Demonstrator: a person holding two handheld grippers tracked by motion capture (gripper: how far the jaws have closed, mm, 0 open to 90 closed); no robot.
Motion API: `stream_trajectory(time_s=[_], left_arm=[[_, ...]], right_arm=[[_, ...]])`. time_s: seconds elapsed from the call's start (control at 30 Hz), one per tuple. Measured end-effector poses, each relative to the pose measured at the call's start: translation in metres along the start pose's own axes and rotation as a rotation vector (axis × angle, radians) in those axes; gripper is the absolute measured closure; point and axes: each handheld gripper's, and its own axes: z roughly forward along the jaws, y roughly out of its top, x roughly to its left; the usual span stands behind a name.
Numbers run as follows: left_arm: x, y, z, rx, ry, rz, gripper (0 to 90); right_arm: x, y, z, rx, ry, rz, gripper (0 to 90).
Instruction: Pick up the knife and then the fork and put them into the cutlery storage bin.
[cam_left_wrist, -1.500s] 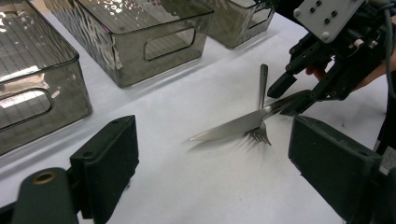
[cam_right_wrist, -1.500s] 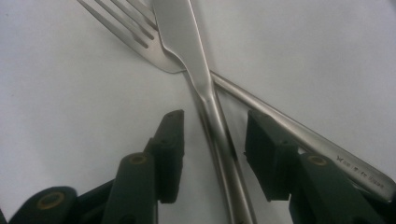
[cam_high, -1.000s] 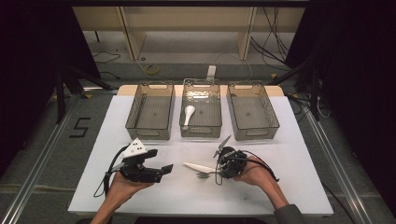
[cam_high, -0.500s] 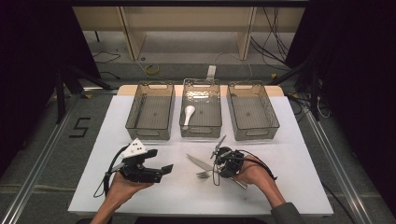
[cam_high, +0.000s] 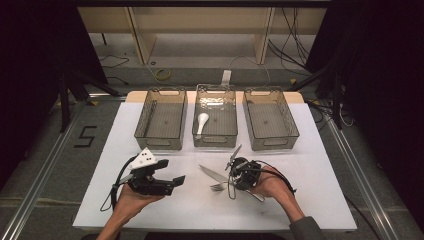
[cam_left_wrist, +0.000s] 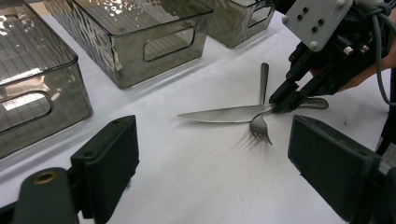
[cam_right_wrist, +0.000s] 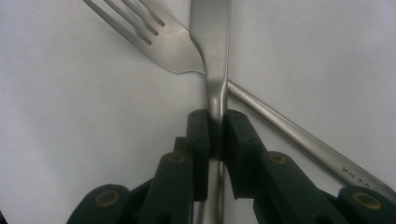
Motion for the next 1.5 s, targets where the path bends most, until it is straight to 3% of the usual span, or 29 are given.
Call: stream_trajectory(time_s=[0.33, 0.73, 1.07, 1.5], left_arm=[[0.001, 0.000, -0.001, -0.006, 0.003, -0.009, 15.7], [0.004, 0.000, -0.004, -0.028, 0.009, -0.026, 15.7], [0.006, 0.001, -0.004, -0.048, 0.010, -0.040, 15.7], [0.007, 0.002, -0.005, -0.063, 0.000, -0.059, 15.7]], right_arm=[[-0.005, -0.004, -0.006, -0.041, 0.001, 0.013, 81.5], [-0.020, -0.017, -0.028, -0.163, 0.040, 0.102, 81.6], [-0.049, -0.026, -0.058, -0.313, 0.028, 0.201, 81.7], [-0.096, -0.020, -0.090, -0.427, -0.007, 0.337, 81.8]])
